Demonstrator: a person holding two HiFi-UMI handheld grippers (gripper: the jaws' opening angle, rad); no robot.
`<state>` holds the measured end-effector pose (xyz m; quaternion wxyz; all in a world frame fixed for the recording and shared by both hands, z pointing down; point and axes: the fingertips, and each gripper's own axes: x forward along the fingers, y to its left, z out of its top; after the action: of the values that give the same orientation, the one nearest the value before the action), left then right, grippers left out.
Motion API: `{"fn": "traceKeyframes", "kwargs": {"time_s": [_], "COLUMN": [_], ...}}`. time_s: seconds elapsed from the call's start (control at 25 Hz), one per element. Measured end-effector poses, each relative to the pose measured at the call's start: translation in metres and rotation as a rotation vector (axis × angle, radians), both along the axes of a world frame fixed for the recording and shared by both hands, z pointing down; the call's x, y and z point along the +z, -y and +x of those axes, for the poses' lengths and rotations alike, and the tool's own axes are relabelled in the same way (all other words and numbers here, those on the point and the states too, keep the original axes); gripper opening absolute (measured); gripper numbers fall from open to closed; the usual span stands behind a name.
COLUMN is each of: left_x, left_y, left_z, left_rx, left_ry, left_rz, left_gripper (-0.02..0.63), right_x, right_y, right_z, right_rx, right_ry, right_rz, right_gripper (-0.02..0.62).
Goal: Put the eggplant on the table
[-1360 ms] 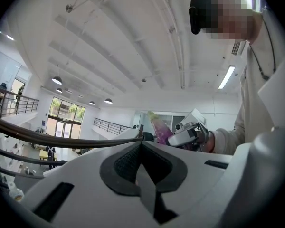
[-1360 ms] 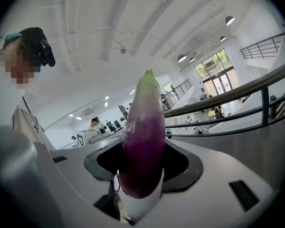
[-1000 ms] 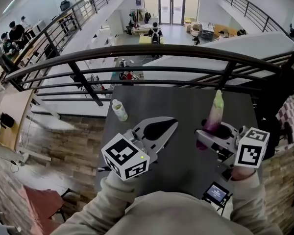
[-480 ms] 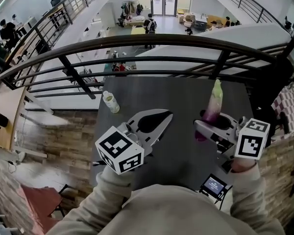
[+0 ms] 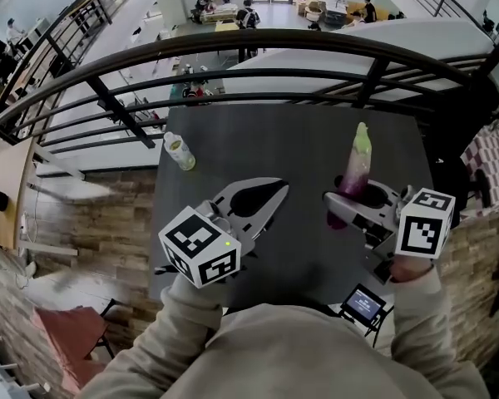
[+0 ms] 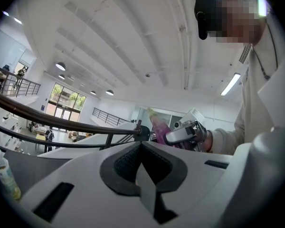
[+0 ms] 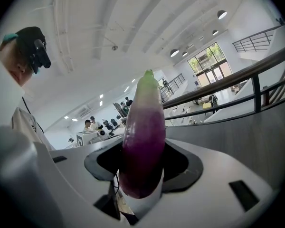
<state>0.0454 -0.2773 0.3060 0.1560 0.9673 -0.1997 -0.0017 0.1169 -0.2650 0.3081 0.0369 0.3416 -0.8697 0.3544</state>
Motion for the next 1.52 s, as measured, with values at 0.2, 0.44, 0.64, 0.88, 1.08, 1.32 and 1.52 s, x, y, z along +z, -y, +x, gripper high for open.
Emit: {"fn": "traceKeyframes", "kwargs": {"time_s": [0.2, 0.44, 0.64, 0.88, 1.08, 1.32, 1.52], "left_x": [0.028, 0.051, 0.074, 0.096, 0.114, 0.133, 0.147], "left_y": [-0.003, 0.003, 0.004, -0.007, -0.009, -0.018, -0.023], "left_z": [0.001, -0.008, -0.011, -0.015, -0.017, -0.019, -0.023], "left_rx": [0.006, -0.022, -0.031, -0.026, -0.039, -0.051, -0.068], "left_ry": [0.009, 0.003, 0.013, 0.025, 0.031, 0.039, 0.051], "left_rz": [-0.048, -0.088, -0.13, -0.172, -0.207, -0.243, -0.271], "left_gripper": [0.006, 0.006, 0.006, 0.006, 0.006, 0.006, 0.006], "right_x": [0.025, 0.052, 0.07, 0.098, 0.117, 0.137, 0.152], "right_y": [-0.004, -0.005, -0.002, -0.011, -0.014, -0.017, -0.017], "right_z": [0.0, -0.004, -0.007, -0.01, -0.007, -0.005, -0.002], "right_rx": [0.003, -0.005, -0.013, -0.015, -0.021, -0.026, -0.027], "right_ry": [0.002, -0.021, -0.029, -0.05, -0.05, -0.054, -0.05], "right_rz": [-0.045, -0.098, -0.13, -0.183, -0.219, -0.259, -0.284], "right_gripper": [0.235, 0.236, 0.235, 0.235, 0.235, 0.235, 0.236]}}
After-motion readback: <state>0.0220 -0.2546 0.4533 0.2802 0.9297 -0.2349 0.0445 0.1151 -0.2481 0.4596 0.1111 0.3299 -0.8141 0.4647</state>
